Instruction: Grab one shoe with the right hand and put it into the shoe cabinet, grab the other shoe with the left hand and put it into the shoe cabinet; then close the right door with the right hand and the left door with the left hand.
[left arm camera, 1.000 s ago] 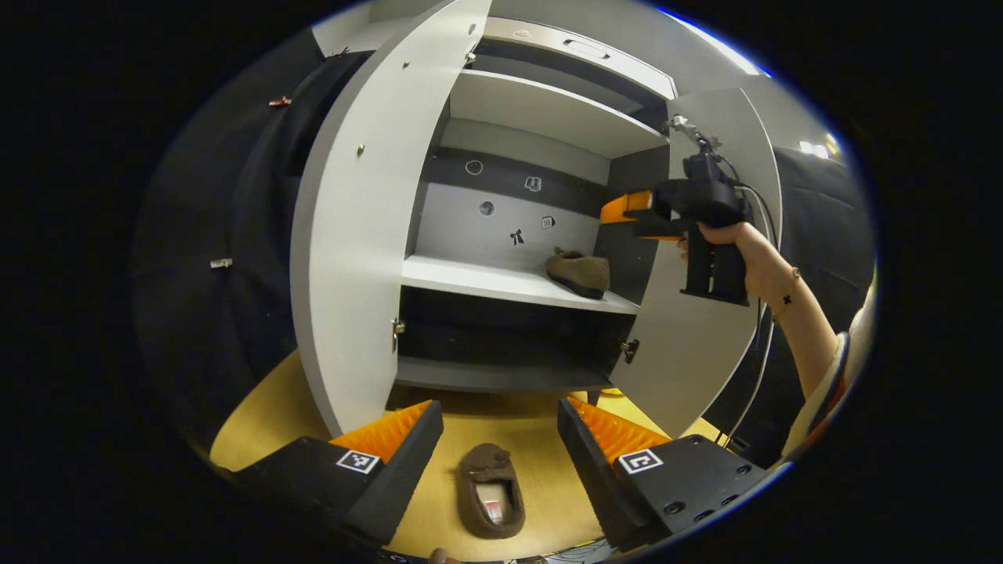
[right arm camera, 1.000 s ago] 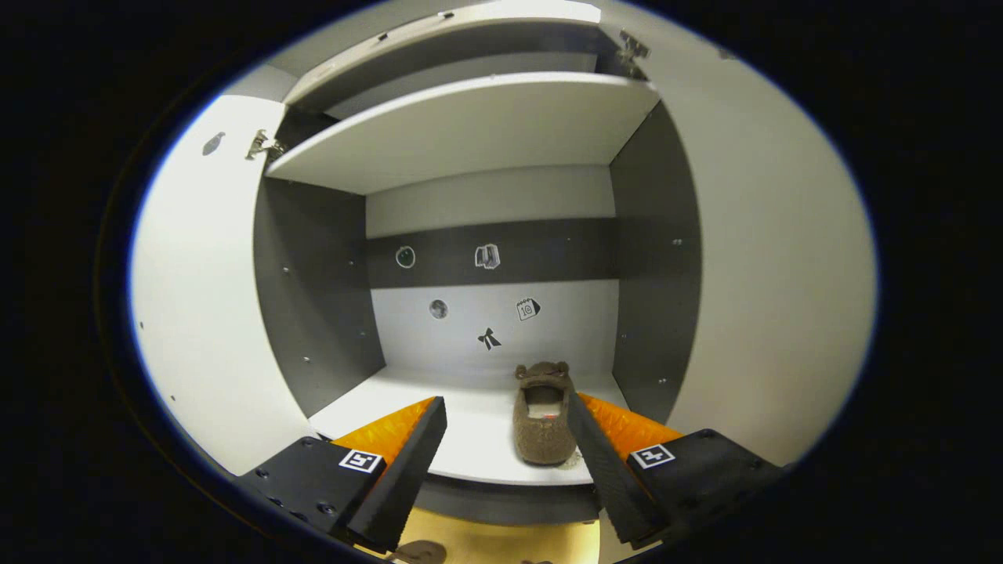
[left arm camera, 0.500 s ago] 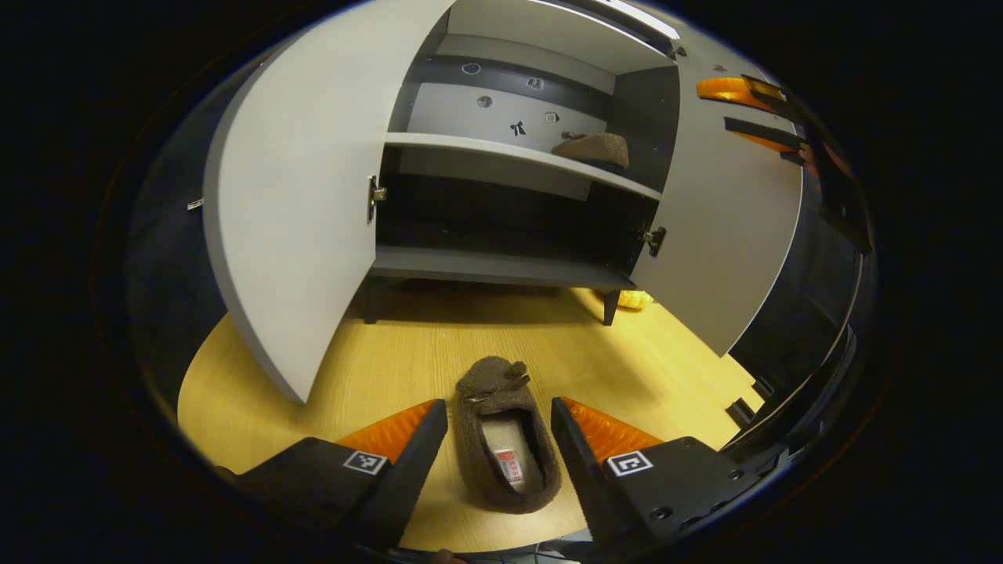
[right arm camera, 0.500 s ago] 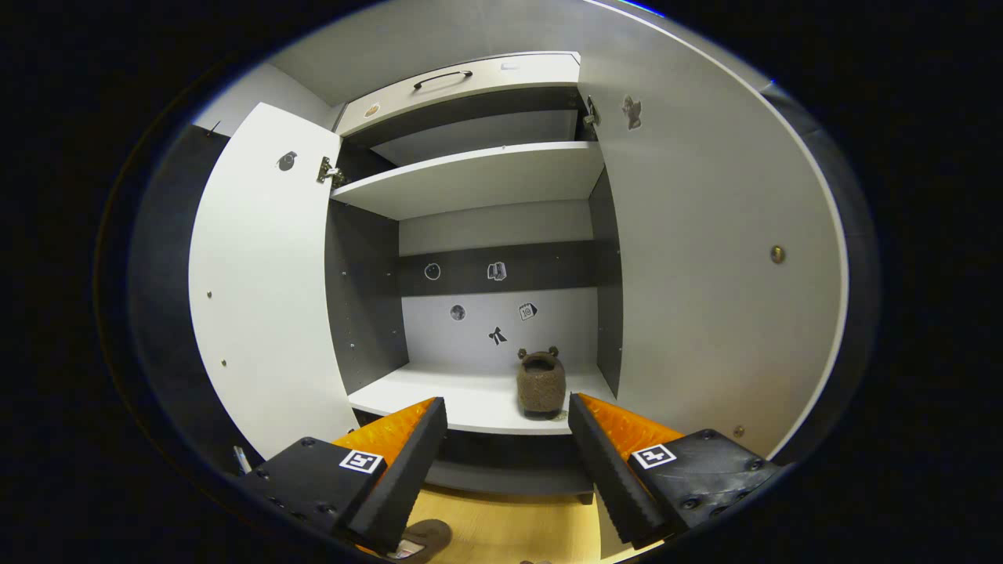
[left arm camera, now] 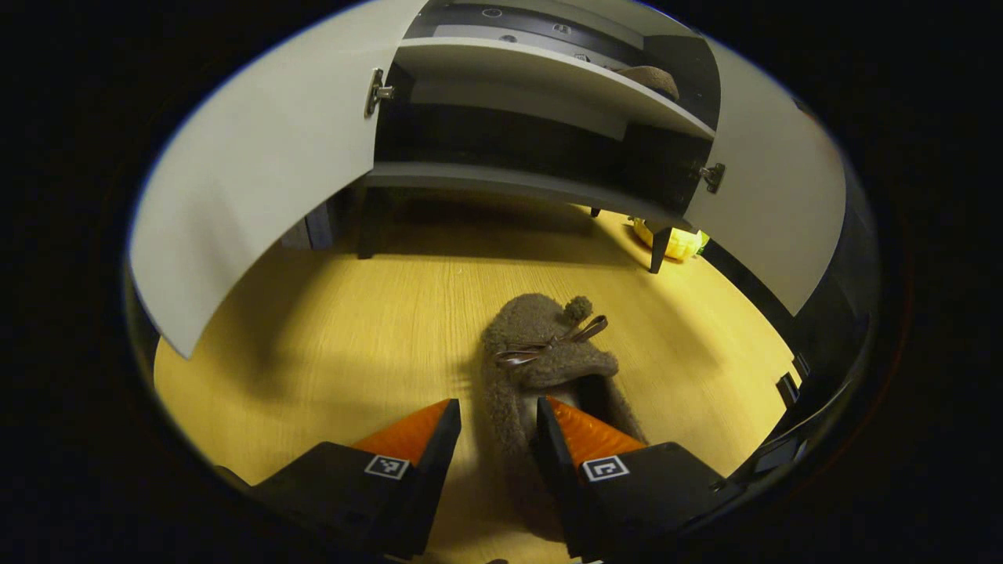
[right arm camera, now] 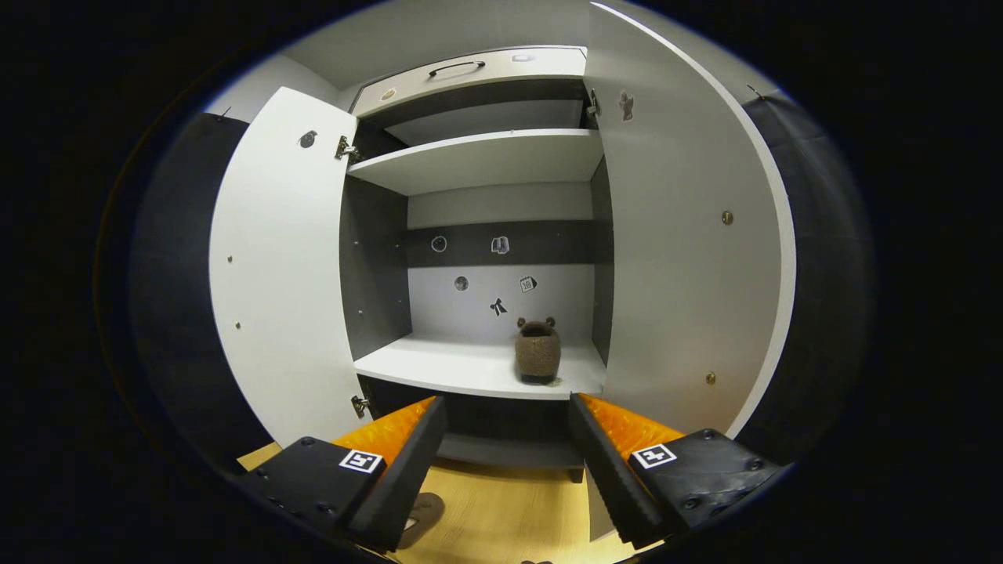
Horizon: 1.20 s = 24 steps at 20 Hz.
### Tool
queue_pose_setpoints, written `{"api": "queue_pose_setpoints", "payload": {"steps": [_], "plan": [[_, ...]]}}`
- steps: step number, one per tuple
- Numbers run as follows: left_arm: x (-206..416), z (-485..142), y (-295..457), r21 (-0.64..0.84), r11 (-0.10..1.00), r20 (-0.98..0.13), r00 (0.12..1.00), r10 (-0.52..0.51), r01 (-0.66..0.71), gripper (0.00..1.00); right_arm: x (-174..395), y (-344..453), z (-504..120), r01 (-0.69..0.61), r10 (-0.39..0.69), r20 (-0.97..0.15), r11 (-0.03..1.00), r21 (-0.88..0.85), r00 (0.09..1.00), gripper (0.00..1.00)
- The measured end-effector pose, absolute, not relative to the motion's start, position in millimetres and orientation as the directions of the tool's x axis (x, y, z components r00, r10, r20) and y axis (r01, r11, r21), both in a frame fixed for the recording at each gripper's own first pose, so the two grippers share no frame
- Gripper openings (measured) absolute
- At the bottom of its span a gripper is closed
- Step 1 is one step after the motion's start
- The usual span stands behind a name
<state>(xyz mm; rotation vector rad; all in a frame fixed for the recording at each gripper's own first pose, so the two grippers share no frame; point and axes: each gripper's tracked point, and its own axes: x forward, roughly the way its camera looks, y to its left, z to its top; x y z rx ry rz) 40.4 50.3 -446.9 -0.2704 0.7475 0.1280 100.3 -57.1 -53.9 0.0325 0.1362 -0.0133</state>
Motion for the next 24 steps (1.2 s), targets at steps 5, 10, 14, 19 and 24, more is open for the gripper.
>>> {"api": "queue_pose_setpoints", "payload": {"steps": [5,10,14,19,24], "plan": [[52.5,-451.4,52.9,-0.189,0.964,-0.670,0.742,0.012,-0.186,0.40,89.4,-67.5,-73.5,0.039,-0.037,-0.200,0.999,0.010,0.979,0.99],[54.5,-451.6,61.3,-0.109,0.972,-0.679,0.730,0.079,-0.206,0.06,85.7,-68.5,-88.0,0.028,-0.026,-0.246,1.000,0.006,0.969,1.00],[51.6,-433.5,60.2,-0.131,0.967,-0.682,0.728,0.071,-0.217,0.05,89.5,-62.6,-90.6,-0.008,0.013,-0.255,1.000,0.021,0.967,0.99],[29.5,-350.4,57.4,-0.155,0.962,-0.623,0.778,0.081,-0.224,0.05,97.8,-54.1,-89.2,-0.057,0.070,-0.248,0.997,0.058,0.966,0.99],[28.0,-225.0,73.5,-0.092,0.964,-0.520,0.837,0.169,-0.251,0.05,109.7,-35.0,-88.0,-0.153,0.169,-0.209,0.984,0.090,0.963,0.99]]}}
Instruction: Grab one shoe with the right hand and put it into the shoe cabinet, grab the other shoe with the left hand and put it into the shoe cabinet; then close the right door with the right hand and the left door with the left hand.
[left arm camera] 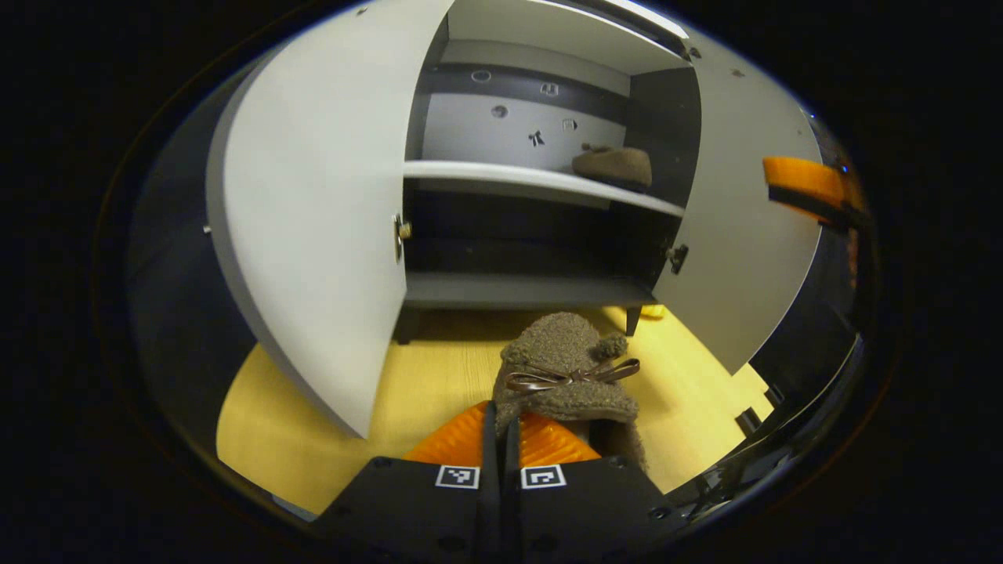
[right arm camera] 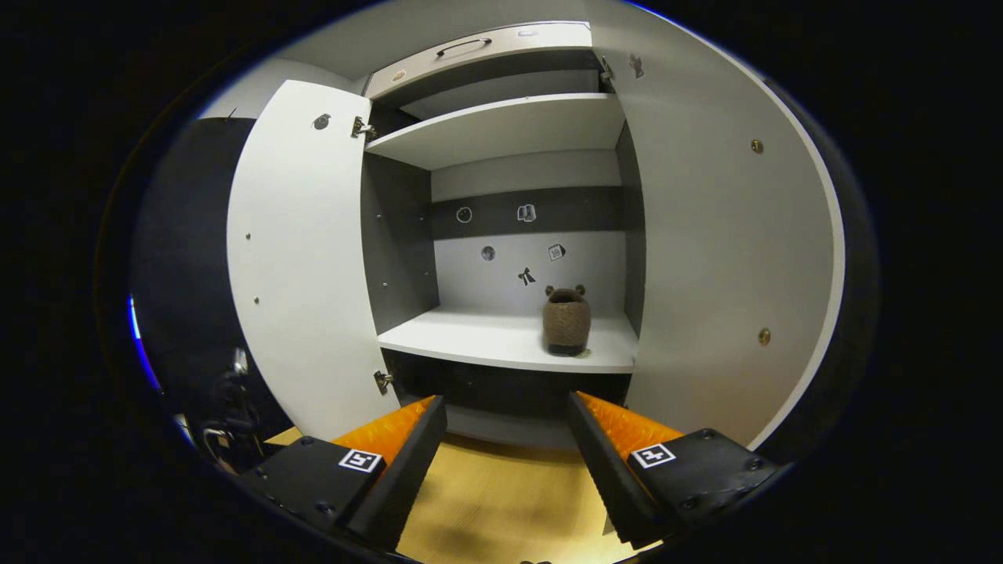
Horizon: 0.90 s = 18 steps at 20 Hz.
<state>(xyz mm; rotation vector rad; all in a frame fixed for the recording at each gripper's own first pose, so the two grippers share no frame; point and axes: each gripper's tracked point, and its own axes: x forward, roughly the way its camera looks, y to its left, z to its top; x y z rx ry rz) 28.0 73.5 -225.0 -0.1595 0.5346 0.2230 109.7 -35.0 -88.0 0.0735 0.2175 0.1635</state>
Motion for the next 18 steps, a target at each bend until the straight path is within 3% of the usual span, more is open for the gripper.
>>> {"api": "queue_pose_setpoints", "payload": {"steps": [4,8,15,18], "plan": [[75.0,-113.8,91.9,-0.051,0.957,-0.362,0.898,0.250,-0.287,0.05,113.8,-24.1,-93.0,-0.226,0.238,-0.199,0.970,0.085,0.950,0.99],[142.1,-49.4,110.9,0.066,0.952,-0.252,0.918,0.305,-0.298,0.05,108.4,-19.0,-95.0,-0.276,0.292,-0.198,0.955,0.107,0.936,1.00],[283.6,-29.8,140.0,-0.005,0.951,-0.223,0.927,0.301,-0.310,0.05,95.2,-23.7,-96.6,-0.303,0.325,-0.206,0.944,0.129,0.923,0.99],[338.2,-40.9,160.2,-0.013,0.942,-0.261,0.911,0.319,-0.334,0.05,95.5,-27.3,-98.6,-0.319,0.337,-0.219,0.941,0.115,0.916,0.99]]}}
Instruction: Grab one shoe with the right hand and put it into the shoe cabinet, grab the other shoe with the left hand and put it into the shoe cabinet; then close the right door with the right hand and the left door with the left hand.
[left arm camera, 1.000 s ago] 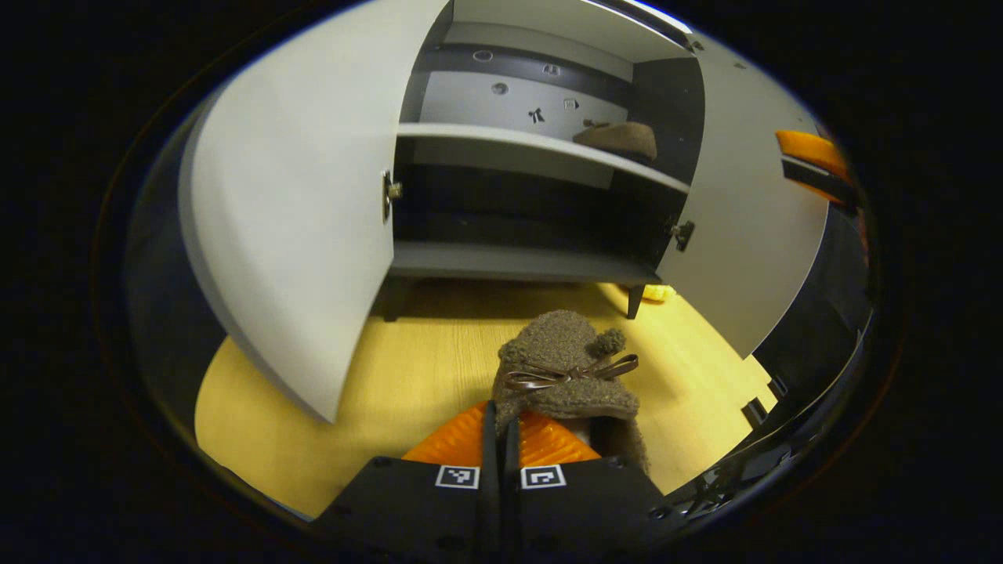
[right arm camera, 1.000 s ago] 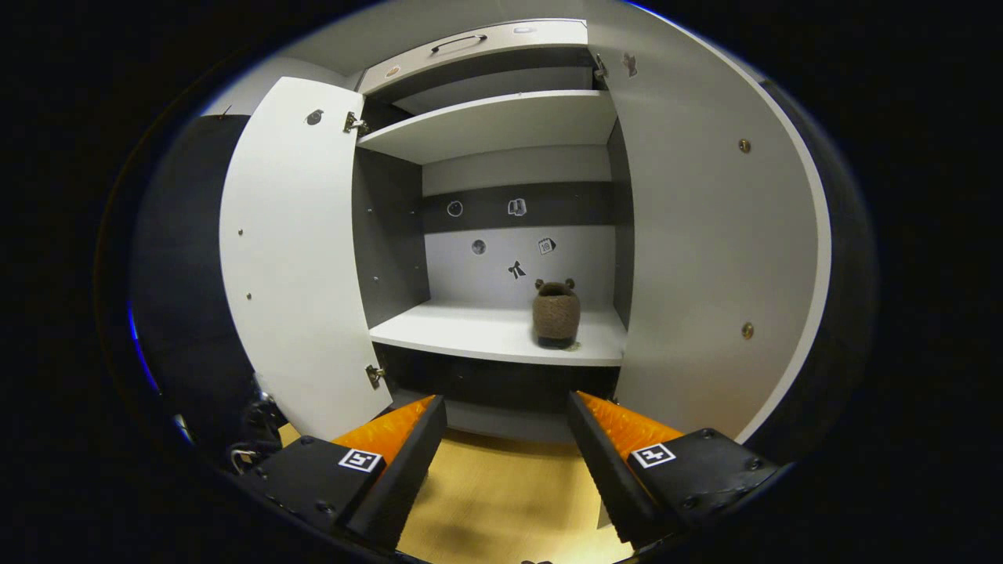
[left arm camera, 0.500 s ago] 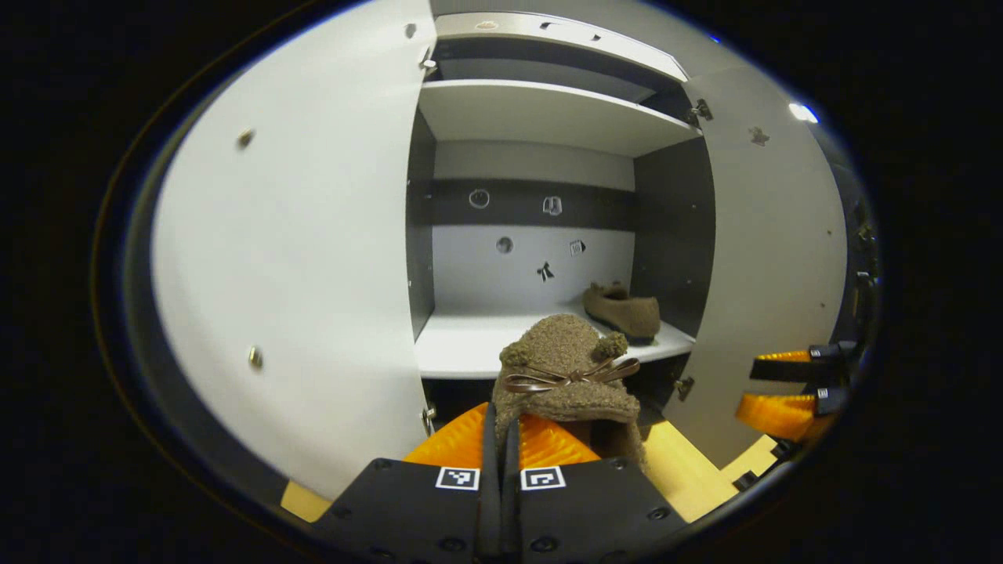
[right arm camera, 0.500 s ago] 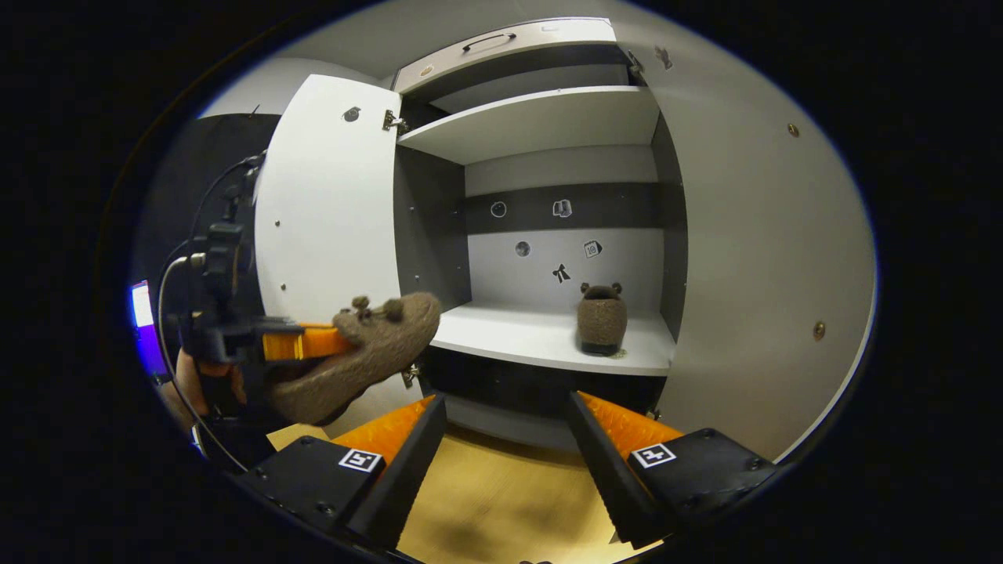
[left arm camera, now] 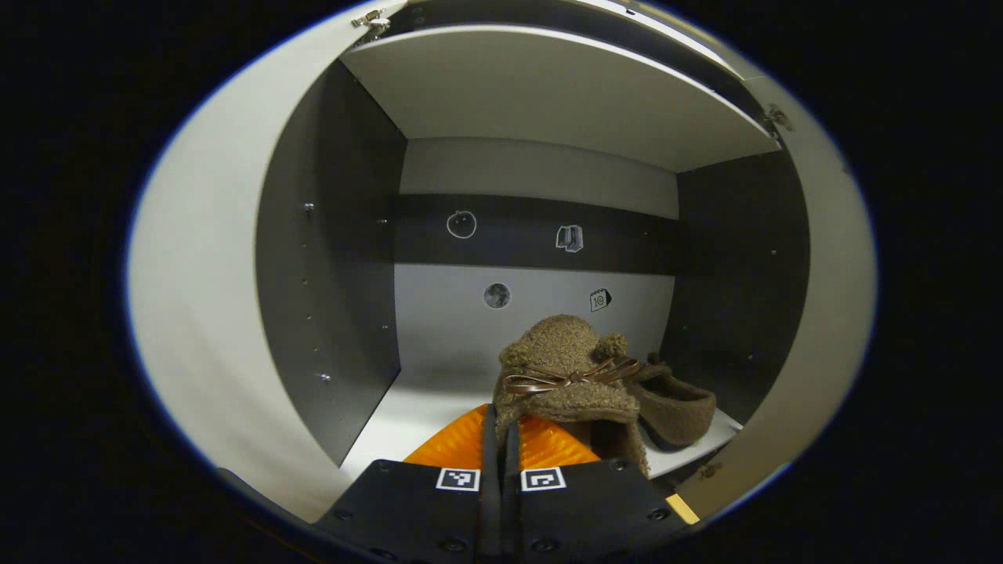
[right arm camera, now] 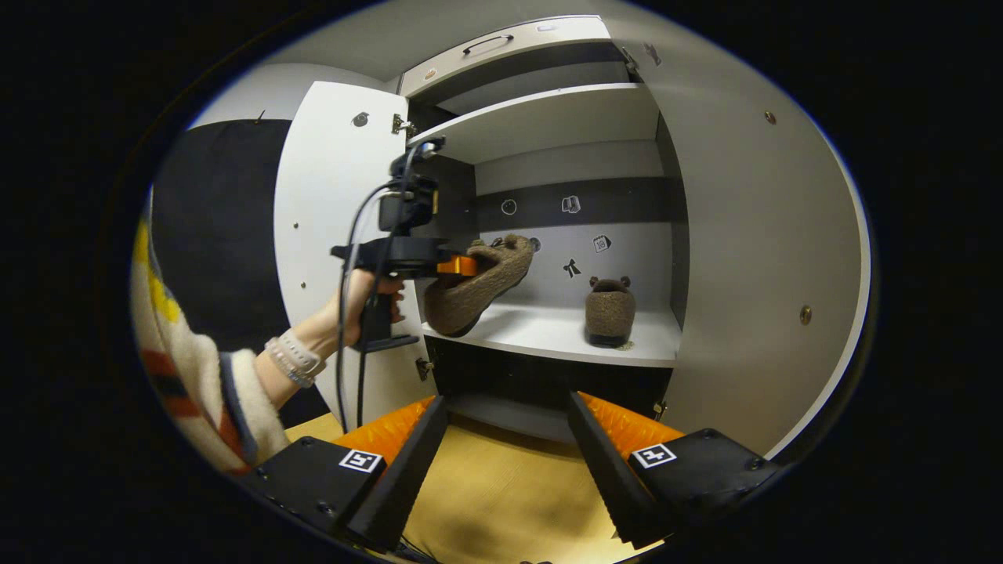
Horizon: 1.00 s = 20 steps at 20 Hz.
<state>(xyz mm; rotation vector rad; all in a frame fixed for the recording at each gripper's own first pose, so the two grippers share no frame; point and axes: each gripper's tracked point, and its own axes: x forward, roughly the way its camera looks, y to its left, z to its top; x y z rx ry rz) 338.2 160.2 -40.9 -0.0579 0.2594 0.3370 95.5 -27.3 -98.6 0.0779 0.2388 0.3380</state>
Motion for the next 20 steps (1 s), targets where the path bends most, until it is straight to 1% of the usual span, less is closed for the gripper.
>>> {"api": "queue_pose_setpoints", "payload": {"steps": [1,2,5,8,9,12,13,15,16,17,18,20], "plan": [[353.3,-47.7,166.8,-0.015,0.938,-0.283,0.901,0.328,-0.346,0.06,95.6,-26.9,-98.3,-0.329,0.348,-0.222,0.937,0.118,0.911,0.99],[368.1,-55.2,171.8,-0.023,0.935,-0.306,0.893,0.329,-0.353,0.05,95.9,-27.1,-96.1,-0.338,0.356,-0.218,0.934,0.119,0.908,1.00],[398.9,-78.0,183.7,-0.027,0.929,-0.372,0.866,0.333,-0.369,0.05,96.5,-26.4,-86.7,-0.363,0.377,-0.194,0.926,0.104,0.906,1.00],[409.6,-96.8,197.7,0.056,0.916,-0.420,0.823,0.382,-0.397,0.05,99.0,-28.5,-81.1,-0.367,0.380,-0.181,0.925,0.102,0.907,0.99],[409.2,-100.7,196.8,0.067,0.915,-0.434,0.815,0.385,-0.397,0.06,99.5,-31.1,-80.4,-0.364,0.378,-0.178,0.925,0.105,0.909,1.00],[418.3,-103.4,193.8,0.031,0.928,-0.437,0.830,0.347,-0.372,0.10,103.5,-37.6,-80.5,-0.350,0.365,-0.178,0.930,0.111,0.914,1.00],[419.0,-103.0,194.2,0.033,0.929,-0.435,0.831,0.345,-0.369,0.18,104.8,-39.8,-81.4,-0.346,0.362,-0.180,0.931,0.114,0.915,0.99],[417.3,-101.5,198.9,0.073,0.925,-0.434,0.823,0.366,-0.373,0.31,107.1,-40.9,-80.6,-0.342,0.359,-0.177,0.932,0.118,0.916,1.00],[416.1,-97.4,197.5,0.078,0.926,-0.424,0.828,0.366,-0.369,0.32,107.3,-40.3,-79.3,-0.343,0.359,-0.175,0.932,0.117,0.917,1.00],[414.9,-94.5,197.8,0.080,0.927,-0.418,0.832,0.365,-0.367,0.43,107.4,-39.9,-78.4,-0.347,0.363,-0.171,0.931,0.118,0.916,1.00],[410.7,-93.1,198.0,0.087,0.926,-0.416,0.832,0.368,-0.366,0.49,107.3,-38.2,-77.0,-0.351,0.367,-0.167,0.929,0.120,0.915,1.00],[399.6,-87.3,197.8,0.103,0.926,-0.397,0.839,0.373,-0.363,0.76,107.5,-36.0,-73.4,-0.354,0.369,-0.156,0.928,0.117,0.916,0.99]]}}
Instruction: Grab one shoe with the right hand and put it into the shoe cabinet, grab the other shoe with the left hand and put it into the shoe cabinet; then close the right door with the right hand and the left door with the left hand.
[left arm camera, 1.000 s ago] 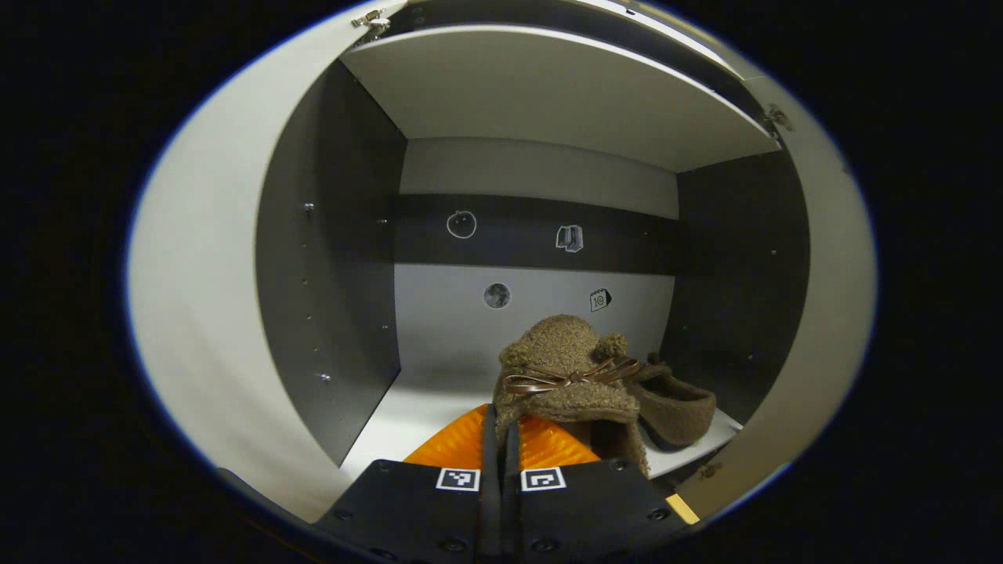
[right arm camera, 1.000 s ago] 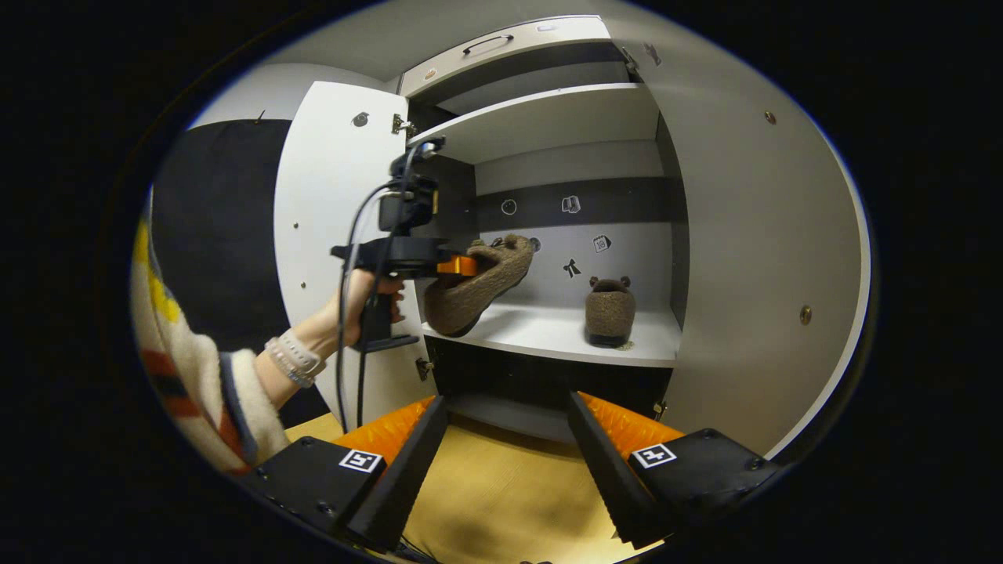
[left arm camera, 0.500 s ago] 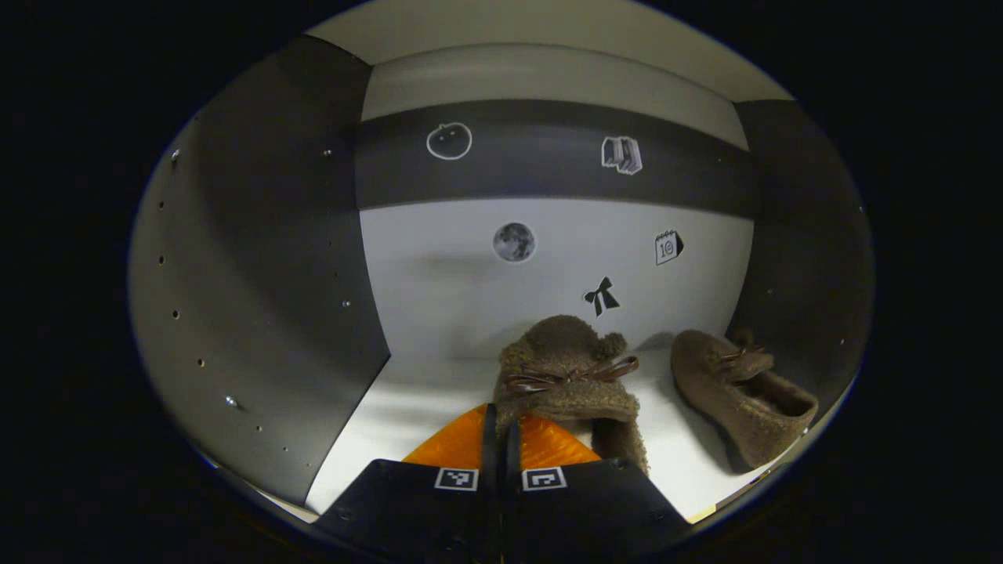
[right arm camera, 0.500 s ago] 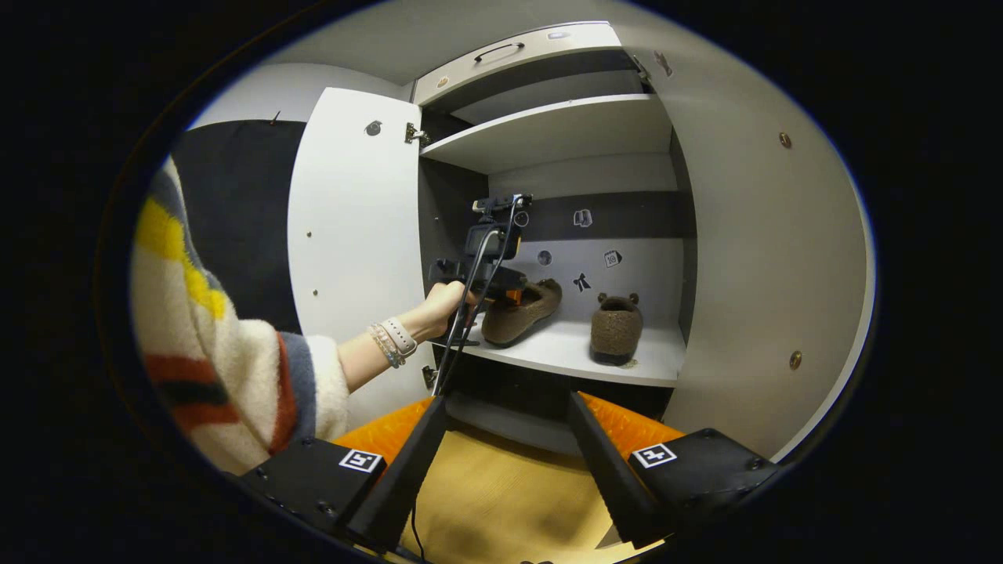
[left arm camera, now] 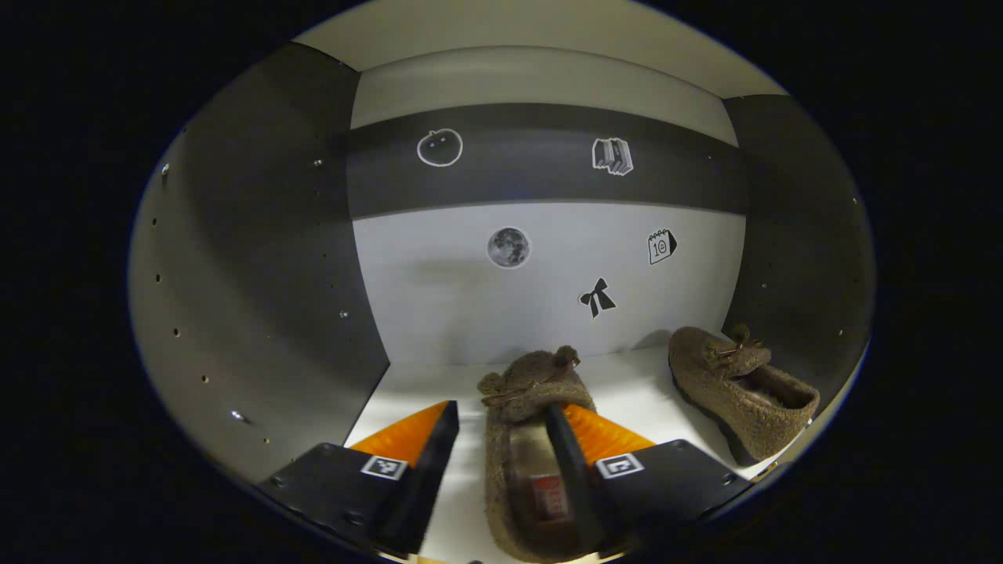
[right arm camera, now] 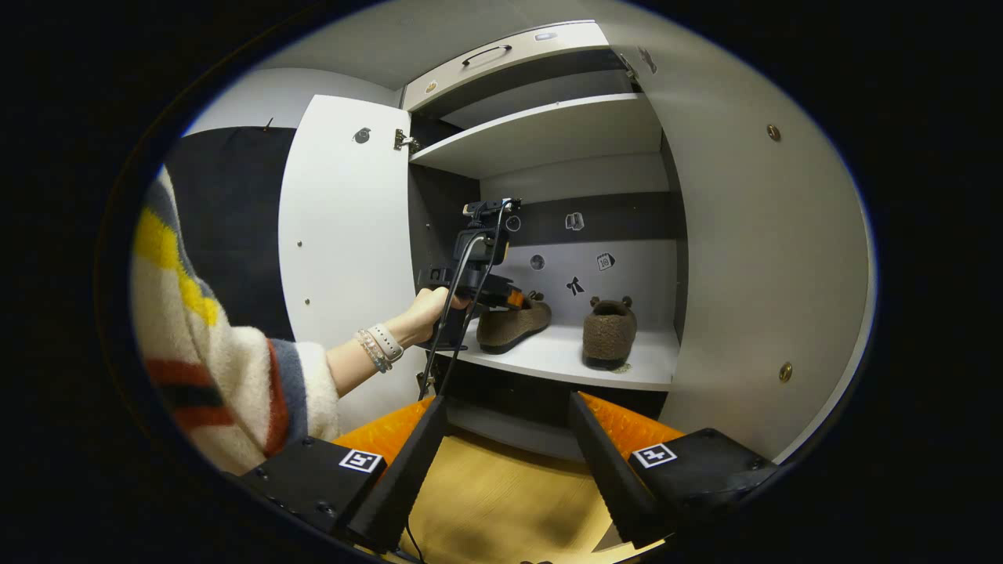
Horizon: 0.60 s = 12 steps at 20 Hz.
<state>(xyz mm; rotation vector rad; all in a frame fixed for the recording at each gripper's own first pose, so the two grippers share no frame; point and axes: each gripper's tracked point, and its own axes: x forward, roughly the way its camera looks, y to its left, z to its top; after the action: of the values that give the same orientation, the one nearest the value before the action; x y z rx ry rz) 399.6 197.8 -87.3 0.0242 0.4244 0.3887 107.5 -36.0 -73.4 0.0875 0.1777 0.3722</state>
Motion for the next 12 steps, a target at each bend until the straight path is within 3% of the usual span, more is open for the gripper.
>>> {"api": "queue_pose_setpoints", "payload": {"steps": [1,3,12], "plan": [[393.5,-81.6,194.7,0.099,0.930,-0.377,0.852,0.364,-0.354,0.89,107.1,-35.4,-71.6,-0.353,0.367,-0.150,0.929,0.112,0.918,0.99],[379.0,-59.9,183.1,0.067,0.941,-0.313,0.888,0.336,-0.332,0.97,105.6,-33.8,-69.3,-0.349,0.361,-0.142,0.932,0.102,0.922,0.99],[229.4,27.1,66.6,-0.002,0.996,-0.063,0.994,0.091,-0.091,0.99,77.0,-55.0,-14.0,-0.214,0.215,-0.038,0.976,0.039,0.976,0.98]]}}
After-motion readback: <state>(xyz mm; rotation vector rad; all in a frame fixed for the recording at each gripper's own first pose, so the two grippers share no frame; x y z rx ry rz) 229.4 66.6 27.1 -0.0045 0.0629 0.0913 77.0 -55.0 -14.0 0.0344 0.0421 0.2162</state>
